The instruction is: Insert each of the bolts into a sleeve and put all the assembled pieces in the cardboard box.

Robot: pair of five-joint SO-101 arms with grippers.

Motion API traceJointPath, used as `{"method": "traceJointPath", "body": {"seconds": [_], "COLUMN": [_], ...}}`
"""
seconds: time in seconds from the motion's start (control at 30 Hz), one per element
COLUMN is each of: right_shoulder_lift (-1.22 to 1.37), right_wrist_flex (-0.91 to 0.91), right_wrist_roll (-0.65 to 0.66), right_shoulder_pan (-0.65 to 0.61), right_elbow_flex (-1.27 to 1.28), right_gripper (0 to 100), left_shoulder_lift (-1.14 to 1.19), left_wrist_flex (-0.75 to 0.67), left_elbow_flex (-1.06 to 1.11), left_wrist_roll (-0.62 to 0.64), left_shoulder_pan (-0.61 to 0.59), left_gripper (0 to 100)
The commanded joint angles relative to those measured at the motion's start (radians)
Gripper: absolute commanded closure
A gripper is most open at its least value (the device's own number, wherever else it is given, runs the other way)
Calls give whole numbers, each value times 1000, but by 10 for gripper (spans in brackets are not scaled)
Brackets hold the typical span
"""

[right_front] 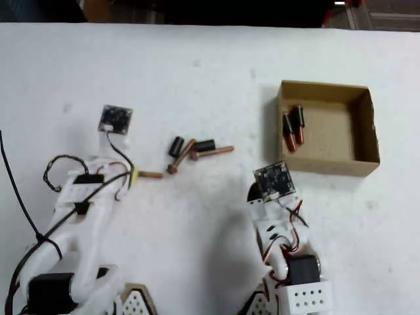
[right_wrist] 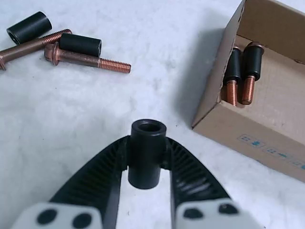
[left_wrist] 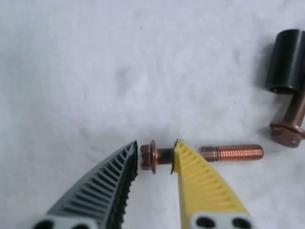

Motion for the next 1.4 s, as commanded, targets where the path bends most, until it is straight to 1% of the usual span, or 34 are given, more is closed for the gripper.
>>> {"method": "traceJointPath", "body": {"seconds": [0.0, 0.1, 0.2, 0.33, 0.43, 0.6, 0.7, 0.83, 0.9, 1.0, 1.17, 1.27, 1.37], "right_shoulder_lift": [-10, -10, -10, -10, -10, -10, -10, -10, -10, -10, -10, -10, -10], "right_wrist_flex": [-27, -27, -27, -27, -27, -27, -27, -27, -27, -27, -27, -27, -27], "right_wrist_roll": [-3, -3, -3, -3, -3, -3, -3, -3, -3, -3, -3, -3, -3], "right_shoulder_pan": [-10, -10, -10, -10, -10, -10, -10, -10, -10, -10, -10, -10, -10], "right_elbow_flex": [-5, -5, -5, -5, -5, -5, -5, -5, -3, -3, -3, -3, -3], "right_gripper": [981, 981, 981, 981, 981, 981, 981, 981, 981, 981, 981, 981, 981], "left_shoulder_lift": [-42, -42, -42, -42, -35, -33, -33, -31, -31, -31, -21, 54, 156], "left_wrist_flex": [29, 109, 227, 422, 506, 516, 519, 520, 519, 514, 485, 476, 479], "left_elbow_flex": [-84, -144, -210, -301, -342, -341, -341, -341, -341, -341, -341, -354, -416], "left_wrist_roll": [92, 150, 199, 210, 212, 327, 423, 585, 641, 678, 726, 770, 793], "left_shoulder_pan": [-12, -12, -8, -4, -4, -2, 19, 62, 79, 99, 96, 97, 91], "left_gripper": [854, 854, 854, 854, 854, 850, 850, 851, 851, 853, 853, 852, 853]}}
